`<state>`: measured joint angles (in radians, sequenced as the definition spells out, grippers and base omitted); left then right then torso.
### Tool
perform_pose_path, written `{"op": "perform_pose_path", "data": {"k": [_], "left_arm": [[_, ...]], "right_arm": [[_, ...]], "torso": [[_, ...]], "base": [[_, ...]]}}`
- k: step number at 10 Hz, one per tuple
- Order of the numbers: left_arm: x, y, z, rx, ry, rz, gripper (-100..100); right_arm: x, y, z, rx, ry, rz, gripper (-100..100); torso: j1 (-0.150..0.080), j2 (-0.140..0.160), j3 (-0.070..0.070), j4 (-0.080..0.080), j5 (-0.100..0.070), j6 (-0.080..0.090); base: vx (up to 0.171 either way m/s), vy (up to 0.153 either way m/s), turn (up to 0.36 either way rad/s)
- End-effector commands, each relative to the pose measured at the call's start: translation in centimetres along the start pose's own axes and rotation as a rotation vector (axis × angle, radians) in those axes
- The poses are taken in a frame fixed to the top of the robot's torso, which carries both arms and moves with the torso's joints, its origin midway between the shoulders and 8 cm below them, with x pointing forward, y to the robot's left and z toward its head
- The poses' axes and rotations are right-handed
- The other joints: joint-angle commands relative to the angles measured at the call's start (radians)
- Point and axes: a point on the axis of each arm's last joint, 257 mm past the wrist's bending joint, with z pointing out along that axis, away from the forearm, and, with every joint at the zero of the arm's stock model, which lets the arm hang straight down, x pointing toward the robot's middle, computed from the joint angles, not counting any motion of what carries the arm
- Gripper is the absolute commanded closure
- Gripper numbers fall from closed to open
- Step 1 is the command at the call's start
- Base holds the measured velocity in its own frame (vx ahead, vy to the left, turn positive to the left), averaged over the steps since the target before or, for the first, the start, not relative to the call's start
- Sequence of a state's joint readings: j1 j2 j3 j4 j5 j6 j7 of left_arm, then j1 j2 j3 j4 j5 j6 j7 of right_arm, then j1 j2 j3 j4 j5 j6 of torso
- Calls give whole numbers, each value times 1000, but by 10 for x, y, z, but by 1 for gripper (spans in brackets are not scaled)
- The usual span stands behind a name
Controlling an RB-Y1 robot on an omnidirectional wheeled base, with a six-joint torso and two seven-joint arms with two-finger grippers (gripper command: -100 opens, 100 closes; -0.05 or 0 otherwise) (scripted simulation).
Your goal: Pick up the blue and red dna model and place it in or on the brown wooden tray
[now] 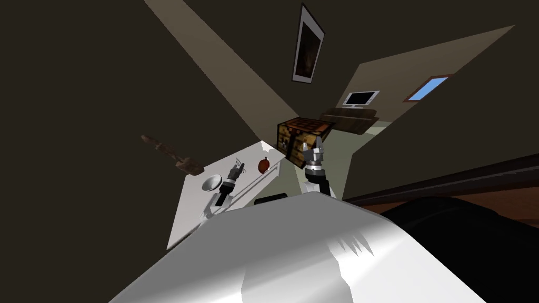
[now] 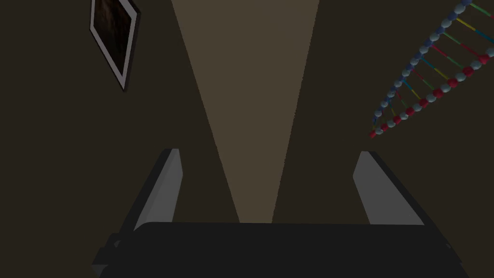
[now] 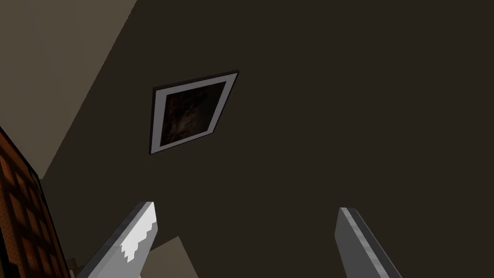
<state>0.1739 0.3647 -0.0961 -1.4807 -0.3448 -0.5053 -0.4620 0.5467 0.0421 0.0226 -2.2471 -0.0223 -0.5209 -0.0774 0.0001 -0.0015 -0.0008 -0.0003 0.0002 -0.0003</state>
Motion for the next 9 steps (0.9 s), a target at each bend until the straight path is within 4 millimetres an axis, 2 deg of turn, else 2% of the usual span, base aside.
{"op": "perform_pose_path", "data": {"k": [1,4,5,8,9], "left_arm": [[11,21,-4,-47,29,37,-100],[27,77,-21,-166,98,122,-100],[27,77,-21,-166,98,122,-100],[36,123,-40,-266,154,192,-100],[43,150,-53,-325,192,226,-100]], "right_arm": [[0,0,0,0,0,0,0],[0,0,0,0,0,0,0],[0,0,0,0,0,0,0],[0,0,0,0,0,0,0],[0,0,0,0,0,0,0]], "torso": [[0,0,0,0,0,0],[-1,-1,0,0,0,0],[-1,-1,0,0,0,0],[-1,-1,0,0,0,0],[-1,-1,-1,0,0,0]], "base": [[16,-4,-79],[27,-10,-162],[22,-2,-58],[26,-10,-131],[40,-14,-258]]}}
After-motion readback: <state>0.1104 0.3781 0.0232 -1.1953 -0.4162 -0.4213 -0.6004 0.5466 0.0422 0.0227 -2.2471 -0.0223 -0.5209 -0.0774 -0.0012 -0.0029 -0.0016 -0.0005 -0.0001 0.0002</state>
